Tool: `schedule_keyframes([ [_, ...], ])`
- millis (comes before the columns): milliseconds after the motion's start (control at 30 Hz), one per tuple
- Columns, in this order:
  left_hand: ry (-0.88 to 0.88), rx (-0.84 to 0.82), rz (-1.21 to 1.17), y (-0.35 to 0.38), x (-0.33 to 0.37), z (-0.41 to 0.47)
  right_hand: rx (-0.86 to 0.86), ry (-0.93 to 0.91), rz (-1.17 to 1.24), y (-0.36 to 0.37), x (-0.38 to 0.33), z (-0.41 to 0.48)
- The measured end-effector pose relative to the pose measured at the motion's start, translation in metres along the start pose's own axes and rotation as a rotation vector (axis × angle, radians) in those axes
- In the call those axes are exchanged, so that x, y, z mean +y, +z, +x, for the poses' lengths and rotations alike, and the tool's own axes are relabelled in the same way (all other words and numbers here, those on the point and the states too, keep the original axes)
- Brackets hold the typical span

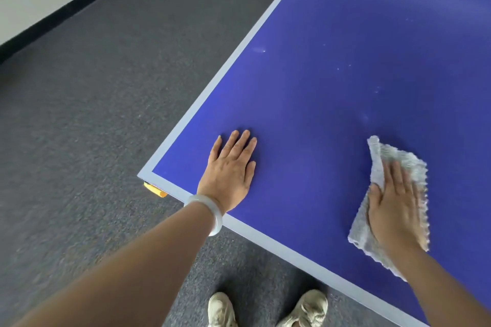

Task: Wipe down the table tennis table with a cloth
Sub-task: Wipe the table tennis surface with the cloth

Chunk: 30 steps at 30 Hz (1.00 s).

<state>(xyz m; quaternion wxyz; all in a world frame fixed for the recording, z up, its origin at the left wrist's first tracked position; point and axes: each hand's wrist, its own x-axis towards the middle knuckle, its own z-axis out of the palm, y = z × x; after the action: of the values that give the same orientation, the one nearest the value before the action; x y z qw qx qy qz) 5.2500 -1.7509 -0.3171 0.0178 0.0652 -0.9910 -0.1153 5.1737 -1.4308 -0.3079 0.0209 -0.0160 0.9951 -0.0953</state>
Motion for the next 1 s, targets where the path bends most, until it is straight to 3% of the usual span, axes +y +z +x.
schedule_keyframes([
  [67, -0.002, -0.003, -0.013, 0.0, 0.0, 0.0, 0.058, 0.171, 0.034, 0.009, -0.045, -0.02],
  [100, -0.003, 0.003, -0.033, -0.001, 0.0, 0.0, 0.066, 0.159, 0.047, 0.015, -0.076, -0.033],
  [200, 0.009, 0.056, -0.192, -0.005, -0.003, 0.0, -0.016, -0.136, 0.001, 0.037, -0.168, -0.072],
  [300, -0.064, 0.113, -0.531, -0.017, -0.004, -0.002, -0.128, -0.351, 0.005, 0.046, -0.223, -0.081],
  [333, -0.158, 0.126, -0.717, -0.022, -0.005, -0.003, -0.211, -0.396, 0.092, 0.042, -0.228, -0.075],
  [400, -0.367, 0.173, -1.006, -0.03, -0.007, -0.005, -0.387, -0.368, 0.495, 0.022, -0.221, -0.058],
  [467, -0.404, 0.306, -0.877, -0.034, -0.01, -0.012, -0.298, -0.22, 0.724, 0.004, -0.191, -0.038],
  [533, -0.276, 0.404, -0.581, -0.032, -0.001, -0.026, -0.125, -0.116, 0.58, -0.004, -0.164, -0.012],
  [633, -0.081, 0.236, -0.325, -0.017, 0.041, -0.042, -0.153, -0.088, 0.306, 0.007, -0.159, 0.018],
  [767, -0.092, 0.011, -0.063, 0.006, 0.066, -0.041, -0.059, -0.177, 0.088, 0.035, -0.169, 0.025],
  [1000, -0.101, -0.026, -0.017, -0.002, 0.016, -0.073, -0.026, -0.194, 0.008, 0.041, -0.165, 0.027],
])
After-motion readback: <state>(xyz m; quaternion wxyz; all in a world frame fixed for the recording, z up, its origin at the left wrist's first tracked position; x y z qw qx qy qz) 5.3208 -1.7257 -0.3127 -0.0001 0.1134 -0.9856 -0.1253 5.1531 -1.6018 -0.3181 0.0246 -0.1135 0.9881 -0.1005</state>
